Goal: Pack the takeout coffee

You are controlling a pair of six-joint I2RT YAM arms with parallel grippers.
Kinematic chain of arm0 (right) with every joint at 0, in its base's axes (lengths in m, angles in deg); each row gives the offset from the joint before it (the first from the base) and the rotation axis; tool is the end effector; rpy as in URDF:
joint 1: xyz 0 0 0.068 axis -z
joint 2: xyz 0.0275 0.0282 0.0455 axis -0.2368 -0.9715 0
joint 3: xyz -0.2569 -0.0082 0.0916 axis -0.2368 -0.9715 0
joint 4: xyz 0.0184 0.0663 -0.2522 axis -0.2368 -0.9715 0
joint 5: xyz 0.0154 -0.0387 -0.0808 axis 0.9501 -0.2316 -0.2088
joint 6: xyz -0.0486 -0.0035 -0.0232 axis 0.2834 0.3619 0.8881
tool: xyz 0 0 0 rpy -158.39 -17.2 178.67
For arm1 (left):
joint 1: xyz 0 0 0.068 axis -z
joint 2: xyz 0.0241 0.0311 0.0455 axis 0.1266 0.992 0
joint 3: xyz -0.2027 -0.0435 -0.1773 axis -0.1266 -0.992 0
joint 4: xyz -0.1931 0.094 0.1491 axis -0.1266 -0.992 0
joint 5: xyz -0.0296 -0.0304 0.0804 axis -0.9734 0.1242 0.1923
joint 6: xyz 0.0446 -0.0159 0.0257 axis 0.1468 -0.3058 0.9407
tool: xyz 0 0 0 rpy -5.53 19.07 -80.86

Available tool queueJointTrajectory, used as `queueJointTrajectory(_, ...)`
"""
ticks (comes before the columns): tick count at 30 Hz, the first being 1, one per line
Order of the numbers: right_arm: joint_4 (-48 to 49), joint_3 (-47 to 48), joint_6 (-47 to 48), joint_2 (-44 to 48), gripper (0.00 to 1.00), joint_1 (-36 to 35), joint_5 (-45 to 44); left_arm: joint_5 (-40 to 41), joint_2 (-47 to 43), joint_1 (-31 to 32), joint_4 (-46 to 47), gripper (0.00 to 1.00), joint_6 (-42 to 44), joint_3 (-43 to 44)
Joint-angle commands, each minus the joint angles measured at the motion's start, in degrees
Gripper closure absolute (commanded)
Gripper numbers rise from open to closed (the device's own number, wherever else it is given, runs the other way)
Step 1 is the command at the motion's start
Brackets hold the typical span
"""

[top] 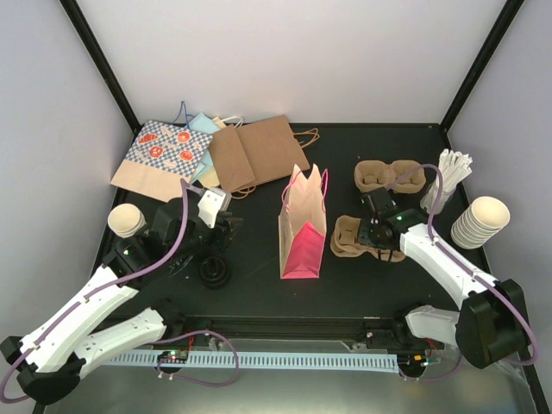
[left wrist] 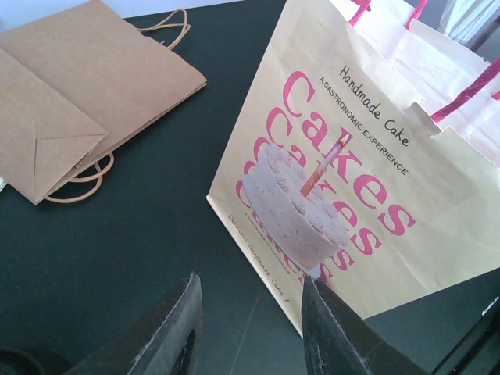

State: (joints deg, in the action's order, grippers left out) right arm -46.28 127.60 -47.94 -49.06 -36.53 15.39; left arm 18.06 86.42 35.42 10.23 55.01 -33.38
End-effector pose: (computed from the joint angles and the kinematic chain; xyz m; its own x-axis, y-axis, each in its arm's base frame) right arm 0.1979 0.0769 0.2102 -0.8987 0.2344 -0.3706 0.2236 0.9720 0.0726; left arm 0.1150 -0.1048 0.3442 -0.5427 0.1251 -0.8305 0.5319 0.8165 -0.2246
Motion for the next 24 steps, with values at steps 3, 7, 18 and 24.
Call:
queueJointTrajectory(3,-3.61,4.33,0.14,2.28,0.83,0.07,-1.81,0.55,-0.55,-0.42,-0.87,0.62,0.05,2.08)
queueJointTrajectory(7,-5.65,7.02,0.58,2.98,0.83,0.07,-2.94,0.61,-0.55,-0.42,-0.83,0.62,0.23,2.25)
queueJointTrajectory(18,-6.48,11.14,-0.22,6.71,0.81,0.07,-1.66,0.55,-0.22,-0.42,-0.62,0.62,0.45,2.5)
queueJointTrajectory(24,-5.36,11.76,-2.06,10.21,0.79,0.07,-1.48,0.51,0.02,-0.42,-0.63,0.62,0.7,2.78)
